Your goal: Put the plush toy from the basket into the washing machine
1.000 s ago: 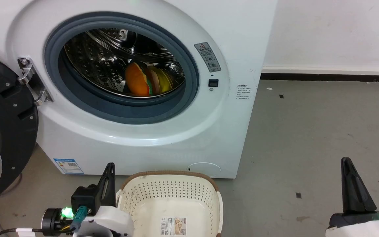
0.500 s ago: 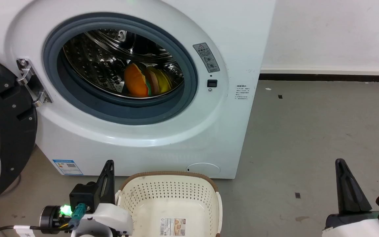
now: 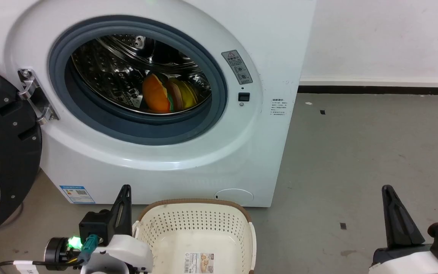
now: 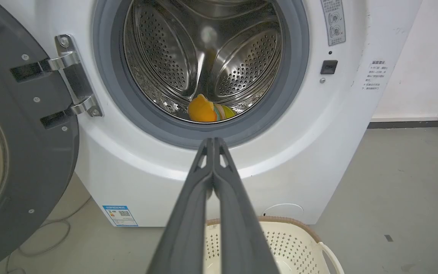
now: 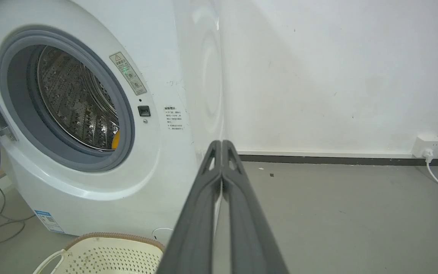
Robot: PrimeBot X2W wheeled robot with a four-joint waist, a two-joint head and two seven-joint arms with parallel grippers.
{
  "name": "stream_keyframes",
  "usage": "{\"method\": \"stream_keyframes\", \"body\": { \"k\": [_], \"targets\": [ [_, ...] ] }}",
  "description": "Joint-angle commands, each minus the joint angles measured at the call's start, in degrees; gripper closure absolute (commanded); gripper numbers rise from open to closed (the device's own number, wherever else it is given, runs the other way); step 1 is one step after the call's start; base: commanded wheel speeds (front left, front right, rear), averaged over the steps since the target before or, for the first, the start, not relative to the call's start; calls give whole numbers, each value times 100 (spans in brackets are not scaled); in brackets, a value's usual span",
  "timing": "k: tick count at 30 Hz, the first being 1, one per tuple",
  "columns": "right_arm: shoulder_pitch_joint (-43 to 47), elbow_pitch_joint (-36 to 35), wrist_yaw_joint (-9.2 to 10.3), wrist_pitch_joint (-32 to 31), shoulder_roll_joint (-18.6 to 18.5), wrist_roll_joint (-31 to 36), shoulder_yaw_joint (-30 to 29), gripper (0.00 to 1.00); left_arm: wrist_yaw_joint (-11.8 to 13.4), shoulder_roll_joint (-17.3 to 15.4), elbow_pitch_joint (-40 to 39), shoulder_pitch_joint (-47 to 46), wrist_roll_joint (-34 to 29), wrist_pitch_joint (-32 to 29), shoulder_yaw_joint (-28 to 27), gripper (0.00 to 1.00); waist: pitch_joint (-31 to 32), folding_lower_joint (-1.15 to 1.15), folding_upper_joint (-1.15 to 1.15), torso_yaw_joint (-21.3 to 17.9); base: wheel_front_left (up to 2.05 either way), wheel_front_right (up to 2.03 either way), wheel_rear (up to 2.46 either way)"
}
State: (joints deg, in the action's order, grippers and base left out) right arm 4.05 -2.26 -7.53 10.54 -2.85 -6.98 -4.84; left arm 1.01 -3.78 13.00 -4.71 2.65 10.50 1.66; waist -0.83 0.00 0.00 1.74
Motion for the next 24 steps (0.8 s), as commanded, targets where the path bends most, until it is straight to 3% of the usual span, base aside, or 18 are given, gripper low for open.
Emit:
{"method": "stream_keyframes", "body": {
  "k": [1, 24],
  "targets": [
    [-111, 27, 1, -39, -1, 76, 31, 100, -8, 24, -77, 89, -50, -44, -12, 100, 2, 0, 0, -3, 0, 0, 0],
    [-193, 82, 2, -321, -1, 249, 157, 100, -34, 42, -417, 196, -110, -324, -55, 100, 24, 0, 0, -51, 0, 0, 0]
  ]
}}
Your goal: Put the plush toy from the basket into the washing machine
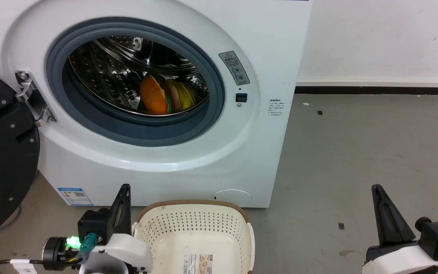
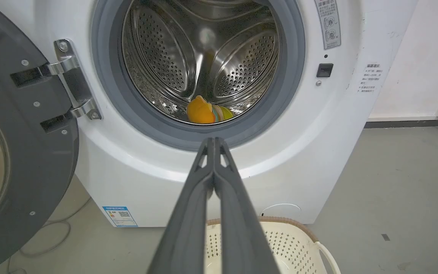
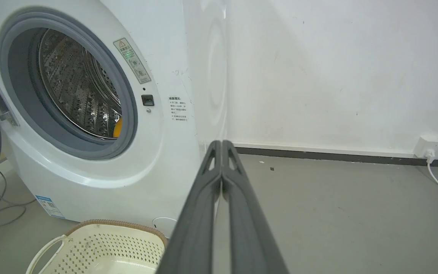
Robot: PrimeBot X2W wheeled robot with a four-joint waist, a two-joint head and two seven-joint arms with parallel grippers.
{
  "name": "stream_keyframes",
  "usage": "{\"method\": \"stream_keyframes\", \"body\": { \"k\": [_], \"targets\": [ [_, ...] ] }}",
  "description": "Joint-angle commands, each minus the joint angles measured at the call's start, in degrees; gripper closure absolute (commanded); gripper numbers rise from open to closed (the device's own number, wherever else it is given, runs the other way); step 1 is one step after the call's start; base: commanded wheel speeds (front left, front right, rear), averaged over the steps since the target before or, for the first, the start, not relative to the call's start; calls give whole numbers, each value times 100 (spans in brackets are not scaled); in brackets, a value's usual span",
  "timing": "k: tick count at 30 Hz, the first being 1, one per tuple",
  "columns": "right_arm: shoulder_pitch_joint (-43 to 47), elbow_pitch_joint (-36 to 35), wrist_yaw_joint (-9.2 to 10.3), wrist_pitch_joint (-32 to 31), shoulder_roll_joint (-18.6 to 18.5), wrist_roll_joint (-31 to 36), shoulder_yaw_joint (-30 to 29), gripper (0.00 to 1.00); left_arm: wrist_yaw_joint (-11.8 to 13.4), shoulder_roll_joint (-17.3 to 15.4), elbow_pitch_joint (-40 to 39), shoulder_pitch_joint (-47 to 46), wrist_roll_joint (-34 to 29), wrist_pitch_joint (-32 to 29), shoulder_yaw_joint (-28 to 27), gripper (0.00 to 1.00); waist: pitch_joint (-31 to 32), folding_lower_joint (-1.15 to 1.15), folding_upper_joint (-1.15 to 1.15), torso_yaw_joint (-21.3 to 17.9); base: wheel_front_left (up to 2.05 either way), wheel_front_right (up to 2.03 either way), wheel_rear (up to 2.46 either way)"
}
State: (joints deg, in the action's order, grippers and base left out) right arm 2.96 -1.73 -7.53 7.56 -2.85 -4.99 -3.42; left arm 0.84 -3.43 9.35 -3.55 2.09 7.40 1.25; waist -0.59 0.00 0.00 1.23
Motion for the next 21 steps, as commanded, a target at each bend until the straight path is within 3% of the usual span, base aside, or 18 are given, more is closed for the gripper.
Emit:
{"method": "stream_keyframes", "body": {
  "k": [1, 21],
  "targets": [
    [-87, 32, 2, -35, -1, 57, 21, 100, -18, 8, -67, 84, -56, -26, -15, 100, 1, 0, 0, -2, 0, 0, 0],
    [-155, 78, 3, -271, -2, 202, 126, 100, -40, 23, -350, 173, -106, -259, -51, 100, 20, 0, 0, -41, 0, 0, 0]
  ]
}}
